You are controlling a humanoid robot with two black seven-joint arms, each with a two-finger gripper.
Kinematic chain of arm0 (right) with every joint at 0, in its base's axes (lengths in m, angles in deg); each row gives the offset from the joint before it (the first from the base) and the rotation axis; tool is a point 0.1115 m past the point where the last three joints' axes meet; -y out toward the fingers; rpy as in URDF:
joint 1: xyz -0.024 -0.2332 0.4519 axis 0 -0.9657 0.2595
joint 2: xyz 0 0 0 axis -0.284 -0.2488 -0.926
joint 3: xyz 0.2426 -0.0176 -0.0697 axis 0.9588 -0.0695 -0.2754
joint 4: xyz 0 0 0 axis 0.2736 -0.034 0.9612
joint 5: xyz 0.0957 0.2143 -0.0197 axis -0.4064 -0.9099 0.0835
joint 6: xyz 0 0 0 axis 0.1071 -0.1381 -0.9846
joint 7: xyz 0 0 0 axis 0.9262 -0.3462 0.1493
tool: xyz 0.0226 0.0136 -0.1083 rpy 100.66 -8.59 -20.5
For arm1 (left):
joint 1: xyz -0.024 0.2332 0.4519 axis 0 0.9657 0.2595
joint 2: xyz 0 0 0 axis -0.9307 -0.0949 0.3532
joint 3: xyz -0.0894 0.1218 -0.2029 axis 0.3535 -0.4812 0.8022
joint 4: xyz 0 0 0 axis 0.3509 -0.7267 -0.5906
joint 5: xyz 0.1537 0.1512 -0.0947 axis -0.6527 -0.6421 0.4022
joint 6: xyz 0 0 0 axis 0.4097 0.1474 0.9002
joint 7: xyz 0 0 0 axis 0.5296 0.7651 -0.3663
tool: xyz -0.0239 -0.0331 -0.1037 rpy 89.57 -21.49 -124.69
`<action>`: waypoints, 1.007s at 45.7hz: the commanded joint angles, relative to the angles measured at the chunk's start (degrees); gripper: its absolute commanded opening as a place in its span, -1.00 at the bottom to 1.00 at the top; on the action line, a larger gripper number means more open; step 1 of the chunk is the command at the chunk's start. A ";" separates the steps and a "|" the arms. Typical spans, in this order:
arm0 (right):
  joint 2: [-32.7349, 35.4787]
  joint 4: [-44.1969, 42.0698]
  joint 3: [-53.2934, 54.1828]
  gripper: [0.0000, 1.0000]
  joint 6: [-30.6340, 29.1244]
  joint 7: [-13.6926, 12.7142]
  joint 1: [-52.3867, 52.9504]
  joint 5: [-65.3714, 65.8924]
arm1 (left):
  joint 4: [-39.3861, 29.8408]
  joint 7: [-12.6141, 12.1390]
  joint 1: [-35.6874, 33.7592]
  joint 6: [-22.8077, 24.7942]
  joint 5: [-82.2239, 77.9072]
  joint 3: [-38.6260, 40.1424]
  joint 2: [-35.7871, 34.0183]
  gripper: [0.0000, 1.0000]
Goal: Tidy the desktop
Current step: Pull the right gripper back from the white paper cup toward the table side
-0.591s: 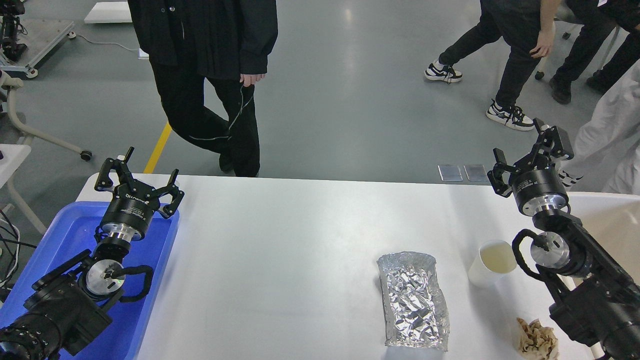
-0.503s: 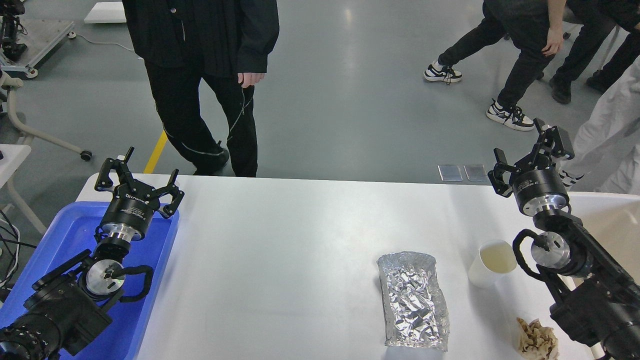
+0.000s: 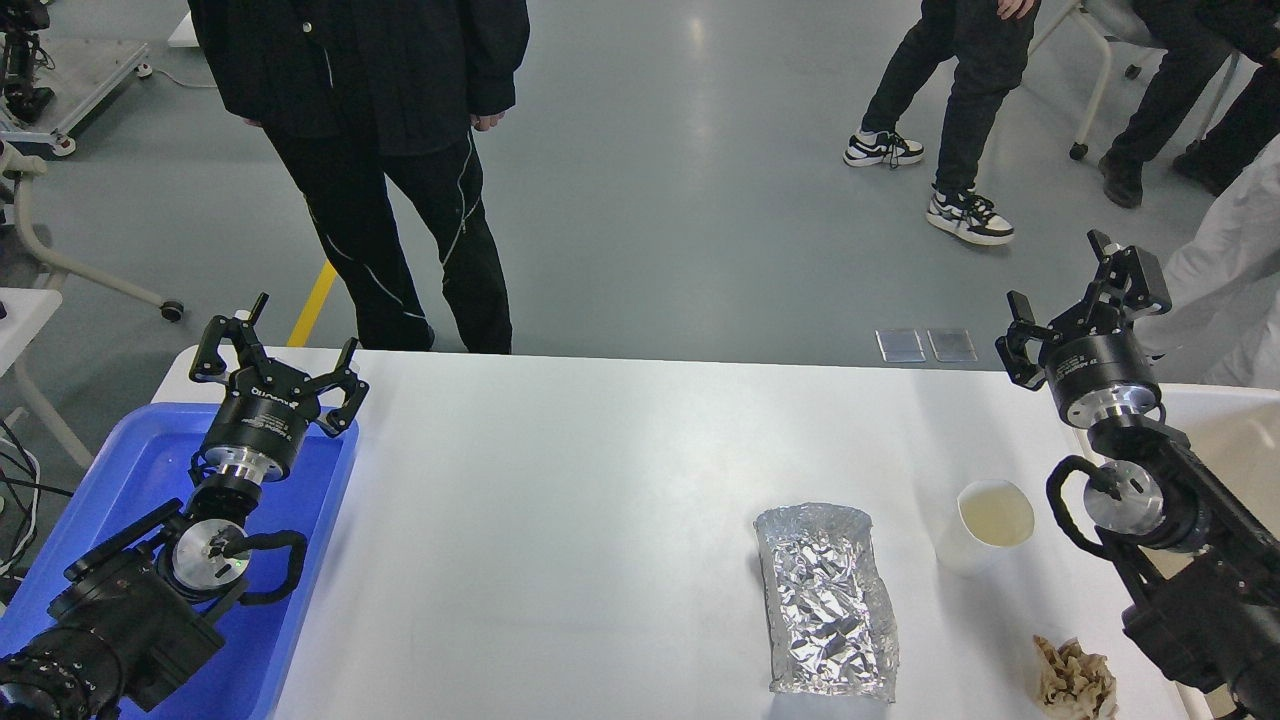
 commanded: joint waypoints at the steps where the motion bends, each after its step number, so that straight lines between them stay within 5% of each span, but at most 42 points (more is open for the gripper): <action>1: 3.30 0.42 -0.01 1.00 -0.17 0.00 0.06 0.00 | 0.00 0.01 0.01 0.01 0.00 0.00 -0.05 1.00; 46: 6.38 -2.04 -4.32 0.99 0.09 0.00 1.03 0.17 | 0.00 0.01 0.01 0.01 0.00 0.00 -0.05 1.00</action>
